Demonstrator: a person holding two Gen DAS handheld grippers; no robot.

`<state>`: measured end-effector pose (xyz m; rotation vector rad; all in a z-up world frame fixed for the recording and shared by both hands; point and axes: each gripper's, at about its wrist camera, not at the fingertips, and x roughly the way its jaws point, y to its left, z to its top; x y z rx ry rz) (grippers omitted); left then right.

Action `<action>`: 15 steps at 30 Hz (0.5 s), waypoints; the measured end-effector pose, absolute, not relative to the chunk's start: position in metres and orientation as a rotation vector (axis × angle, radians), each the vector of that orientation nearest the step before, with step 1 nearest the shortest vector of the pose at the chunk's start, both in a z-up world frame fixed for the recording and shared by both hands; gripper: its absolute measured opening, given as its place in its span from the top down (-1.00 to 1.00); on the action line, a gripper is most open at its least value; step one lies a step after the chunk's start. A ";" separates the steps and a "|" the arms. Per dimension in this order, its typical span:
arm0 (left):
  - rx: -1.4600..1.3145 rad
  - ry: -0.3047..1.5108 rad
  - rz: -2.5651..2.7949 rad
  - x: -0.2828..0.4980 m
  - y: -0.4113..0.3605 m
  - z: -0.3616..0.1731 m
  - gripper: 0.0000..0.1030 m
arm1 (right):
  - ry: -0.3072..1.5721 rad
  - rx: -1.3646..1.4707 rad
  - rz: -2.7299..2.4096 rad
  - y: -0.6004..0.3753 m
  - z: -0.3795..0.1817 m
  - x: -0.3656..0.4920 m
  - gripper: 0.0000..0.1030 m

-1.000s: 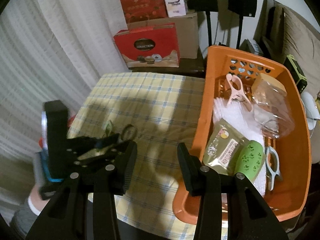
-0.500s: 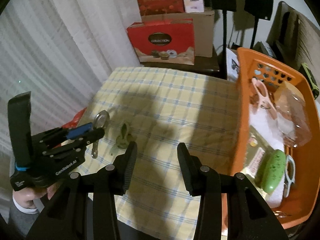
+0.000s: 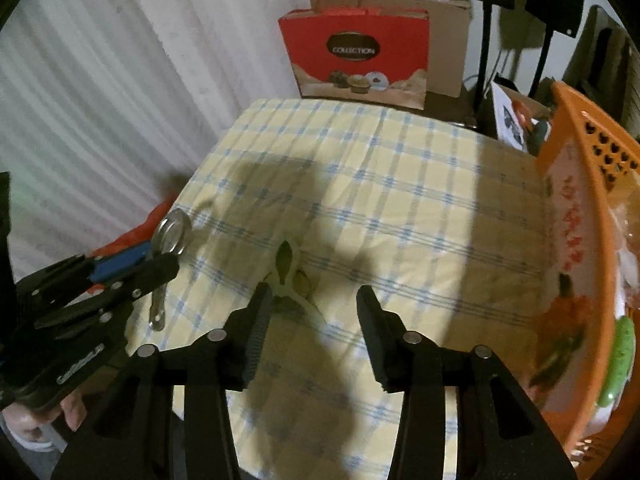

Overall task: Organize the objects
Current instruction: 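Grasp the light green clip with the right tool while the left holds the metal clip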

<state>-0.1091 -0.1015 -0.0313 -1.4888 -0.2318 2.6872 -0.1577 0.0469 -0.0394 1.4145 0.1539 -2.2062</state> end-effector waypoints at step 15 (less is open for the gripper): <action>-1.530 -0.262 2.703 -0.107 -0.122 -0.045 0.52 | 0.237 1.482 -2.195 0.006 -0.081 -0.167 -0.06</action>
